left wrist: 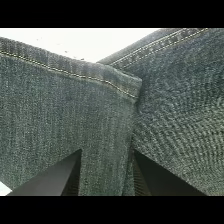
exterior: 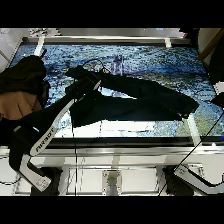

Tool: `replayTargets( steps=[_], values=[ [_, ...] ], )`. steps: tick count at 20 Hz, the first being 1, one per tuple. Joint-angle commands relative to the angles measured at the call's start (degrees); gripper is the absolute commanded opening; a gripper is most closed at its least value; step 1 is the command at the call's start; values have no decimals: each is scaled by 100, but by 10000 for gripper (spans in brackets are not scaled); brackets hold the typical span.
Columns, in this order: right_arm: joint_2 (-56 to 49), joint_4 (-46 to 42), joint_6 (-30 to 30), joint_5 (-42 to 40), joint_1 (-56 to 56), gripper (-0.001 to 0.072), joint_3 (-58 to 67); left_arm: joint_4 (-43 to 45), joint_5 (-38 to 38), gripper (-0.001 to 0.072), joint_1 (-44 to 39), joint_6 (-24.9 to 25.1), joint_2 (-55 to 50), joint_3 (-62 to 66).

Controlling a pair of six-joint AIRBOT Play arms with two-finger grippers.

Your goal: Fold the clothes and pants, and hang the long-sleeved shirts on hangers.

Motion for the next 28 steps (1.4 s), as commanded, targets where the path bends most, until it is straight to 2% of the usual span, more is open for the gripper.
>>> replayTargets(
  steps=[1, 3, 9, 11, 16, 17, 19, 20, 24, 26, 28],
  values=[
    [2, 4, 4, -48, 4, 488, -2, -315, 59, 376, 31, 31, 42, 13],
    [2, 9, 4, -59, 4, 488, -2, -656, 197, 368, 70, 262, -79, 13],
    [2, 9, 2, -63, 4, 488, -2, -417, 590, 360, 111, 249, -675, 13],
    [2, 9, 2, -59, 4, 488, -4, -70, 813, 277, 131, 76, -758, 15],
    [2, 11, 4, -72, 4, 488, -2, -85, 1016, 267, 271, 81, -935, 63],
    [2, 11, 4, -74, 4, 488, -2, -83, 1019, 221, 286, 81, -953, 63],
    [2, 9, 4, -96, 4, 488, -2, -61, 1014, 15, 337, 72, -944, 149],
    [2, 9, 4, -109, 4, 488, -2, -31, 994, 15, 380, 9, -927, 247],
    [22, -337, -4, 164, 0, 488, 7, 529, 114, 15, 837, -289, -409, 533],
    [22, -505, -164, 568, 0, 488, -127, 485, -511, 15, 1333, -514, 20, 531],
    [24, -332, -280, 522, 0, 488, -577, 302, -951, 15, 1843, -520, 343, 529]
  ],
)
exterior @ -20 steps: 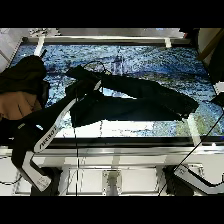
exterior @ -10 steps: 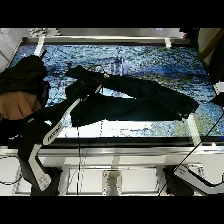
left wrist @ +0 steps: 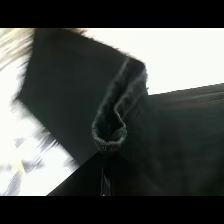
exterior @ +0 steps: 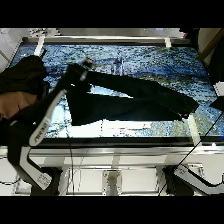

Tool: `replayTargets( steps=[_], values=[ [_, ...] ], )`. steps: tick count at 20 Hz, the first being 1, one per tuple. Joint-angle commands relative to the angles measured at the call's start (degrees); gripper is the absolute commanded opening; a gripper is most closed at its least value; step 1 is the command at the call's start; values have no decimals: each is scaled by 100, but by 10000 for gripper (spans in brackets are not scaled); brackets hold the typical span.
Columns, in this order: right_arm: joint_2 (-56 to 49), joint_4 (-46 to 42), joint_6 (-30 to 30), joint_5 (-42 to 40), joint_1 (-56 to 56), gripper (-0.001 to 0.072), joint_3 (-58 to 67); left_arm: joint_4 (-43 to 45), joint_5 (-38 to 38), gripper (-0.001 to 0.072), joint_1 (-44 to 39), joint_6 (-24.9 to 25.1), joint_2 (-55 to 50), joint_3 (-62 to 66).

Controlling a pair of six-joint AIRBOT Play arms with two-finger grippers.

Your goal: Fold the clothes and pants, and hang the long-sleeved shirts on hangers.

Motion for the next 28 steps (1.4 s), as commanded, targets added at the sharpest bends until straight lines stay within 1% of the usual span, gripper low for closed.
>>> replayTargets(
  steps=[1, 2, 4, 6, 8, 10, 11, 14, 15, 17, 19, 20, 21, 22, 23, 25, 27, 28],
  values=[
    [7, 122, -190, 157, 0, 488, -649, -70, -966, 16, 772, -164, 573, 35],
    [7, 234, -236, 94, 2, 489, -1012, -70, -1080, 15, 949, -162, 713, 26],
    [2, 599, -608, -225, 2, 489, -1803, -72, -1104, 16, 1217, -162, 1003, -87],
    [-22, 1040, -957, -901, 7, 489, -2514, -70, -1117, 15, 1399, -162, 1259, -302],
    [-22, 1582, -1268, -1746, 7, 490, -2957, -70, -1123, 15, 1502, -162, 1451, -540],
    [-24, 1681, -1443, -2385, 7, 490, -3110, -70, -1121, 15, 1534, -162, 1547, -671],
    [-63, 1676, -1456, -2490, 7, 490, -3106, -68, -1132, 15, 1545, -162, 1552, -675],
    [-361, 1884, -1746, -2459, 37, 490, -3106, -70, -1121, 16, 1547, -164, 1552, -675],
    [-490, 1908, -1847, -2579, 125, 489, -3106, -70, -1121, 15, 1547, -164, 1552, -675],
    [-719, 1943, -1849, -3005, 444, 488, -3102, -70, -1126, 15, 1547, -164, 1552, -675],
    [-857, 1952, -1849, -3595, 861, 486, -3097, -70, -1123, 16, 1547, -164, 1552, -675],
    [-872, 1961, -1847, -3840, 1051, 442, -3097, -70, -1123, 16, 1550, -164, 1552, -675],
    [-872, 1974, -1838, -3932, 1215, 277, -3056, -68, -1126, 15, 1550, -164, 1552, -675],
    [-857, 1974, -1834, -3829, 1329, 43, -2953, -63, -1126, 16, 1550, -164, 1552, -675],
    [-817, 1971, -1829, -3604, 1360, 46, -2802, -55, -1130, 15, 1554, -164, 1561, -675],
    [-592, 1864, -1823, -2868, 1307, 46, -2308, -26, -1180, 15, 1554, -164, 1670, -675],
    [-157, 1694, -1751, -1985, 1121, 46, -1591, -13, -1311, 15, 1558, -164, 1921, -675],
    [120, 1569, -1596, -1488, 981, 47, -1139, 4, -1362, 15, 1591, -164, 2107, -675]
  ],
)
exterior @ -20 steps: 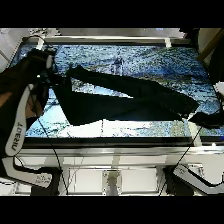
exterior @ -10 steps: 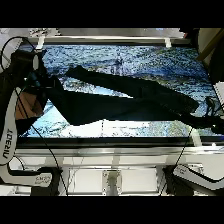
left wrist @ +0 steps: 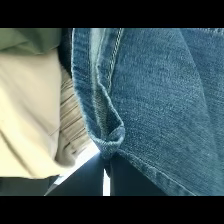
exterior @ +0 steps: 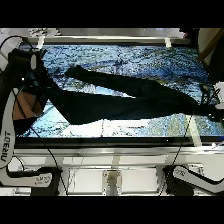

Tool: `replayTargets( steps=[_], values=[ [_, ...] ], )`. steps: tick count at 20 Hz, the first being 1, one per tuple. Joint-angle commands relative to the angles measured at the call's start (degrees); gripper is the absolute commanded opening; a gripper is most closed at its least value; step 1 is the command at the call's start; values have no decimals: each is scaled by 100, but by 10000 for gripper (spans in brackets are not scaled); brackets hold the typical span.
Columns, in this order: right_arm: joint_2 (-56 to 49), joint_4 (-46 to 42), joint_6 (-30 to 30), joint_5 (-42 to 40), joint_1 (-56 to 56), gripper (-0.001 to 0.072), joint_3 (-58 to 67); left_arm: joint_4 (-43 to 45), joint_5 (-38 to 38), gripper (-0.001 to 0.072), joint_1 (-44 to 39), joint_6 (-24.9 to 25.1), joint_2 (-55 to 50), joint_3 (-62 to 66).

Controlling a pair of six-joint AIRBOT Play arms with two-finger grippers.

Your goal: Fold the clothes and pants, and hang the long-sleeved shirts on hangers.

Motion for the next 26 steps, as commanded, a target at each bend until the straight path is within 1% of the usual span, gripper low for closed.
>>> replayTargets(
  steps=[1, 4, 5, 7, 9, 10, 11, 13, 14, 15, 16, 17, 19, 22, 24, 26],
  values=[
    [726, -332, 367, 1585, -304, 47, 1274, 46, -190, 15, 83, 0, 481, 0],
    [1355, -546, 787, 2796, -717, 46, 2472, -7, -651, 15, 240, -2, 988, 0],
    [1478, -549, 883, 3045, -767, 45, 2726, -2, -796, 16, 243, 0, 1078, -2],
    [1510, -527, 898, 3215, -767, 45, 2833, -57, -748, 16, 243, -26, 1154, -175],
    [1228, -531, 896, 3154, -758, 45, 2660, -339, -503, 16, 240, -96, 1154, -748],
    [990, -527, 896, 3128, -756, 45, 2524, -481, -260, 15, 234, -177, 1154, -1191],
    [691, -531, 896, 3086, -758, 46, 2371, -509, 39, 15, 227, -267, 1154, -1646],
    [7, -529, 990, 2924, -756, 47, 2103, -496, 765, 15, 227, -605, 1152, -2566],
    [-328, -533, 1137, 2813, -758, 63, 2013, -498, 1075, 16, 232, -793, 1152, -2959],
    [-680, -557, 1298, 2802, -758, 180, 2002, -498, 1268, 16, 232, -911, 1152, -3235],
    [-927, -605, 1499, 2800, -761, 379, 2024, -505, 1360, 16, 229, -975, 1152, -3432],
    [-1082, -619, 1541, 2820, -776, 422, 2063, -498, 1355, 15, 232, -984, 1152, -3526],
    [-1062, -938, 1530, 2887, -852, 421, 2159, -496, 1342, 15, 232, -984, 1169, -3545],
    [-824, -1683, 1436, 3338, -1239, 421, 2151, -498, 1338, 15, 227, -984, 1237, -3545],
    [-710, -1781, 1335, 3512, -1797, 421, 1991, -501, 1338, 15, 229, -984, 1239, -3545],
    [-601, -1703, 1335, 3534, -2437, 421, 1644, -501, 1338, 15, 229, -984, 1239, -3545]
  ],
)
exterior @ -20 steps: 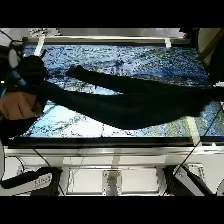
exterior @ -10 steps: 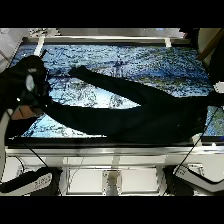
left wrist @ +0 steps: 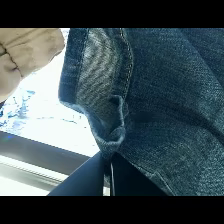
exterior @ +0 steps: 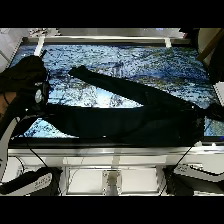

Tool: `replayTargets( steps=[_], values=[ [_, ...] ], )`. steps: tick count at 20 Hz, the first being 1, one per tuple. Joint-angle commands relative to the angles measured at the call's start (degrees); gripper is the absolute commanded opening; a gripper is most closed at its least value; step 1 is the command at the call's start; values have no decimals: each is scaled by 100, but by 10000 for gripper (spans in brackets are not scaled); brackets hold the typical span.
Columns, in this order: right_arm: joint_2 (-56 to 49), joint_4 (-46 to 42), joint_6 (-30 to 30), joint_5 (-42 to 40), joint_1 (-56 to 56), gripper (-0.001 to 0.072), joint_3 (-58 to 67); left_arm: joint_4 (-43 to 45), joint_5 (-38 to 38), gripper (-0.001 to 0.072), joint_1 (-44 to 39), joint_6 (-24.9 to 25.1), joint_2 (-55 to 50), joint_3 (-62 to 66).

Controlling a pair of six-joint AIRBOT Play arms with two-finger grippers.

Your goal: Fold the clothes and pants, and hang the long-sleeved shirts on hangers.

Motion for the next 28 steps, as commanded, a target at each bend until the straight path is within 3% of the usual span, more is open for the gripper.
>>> replayTargets(
  steps=[1, 6, 11, 28],
  values=[
    [146, -74, -70, 199, -914, 421, -520, -7, 44, 15, 4, -22, 13, -37],
    [208, 278, -393, -752, -1062, 422, -1714, -7, 42, 16, 4, -22, 13, -37],
    [166, 118, -501, -1351, -426, 421, -1777, -4, 44, 16, 4, -22, 13, -37],
    [166, -216, -413, -1578, -356, 414, -1799, -258, 44, 16, -7, -20, 11, -37]
  ],
)
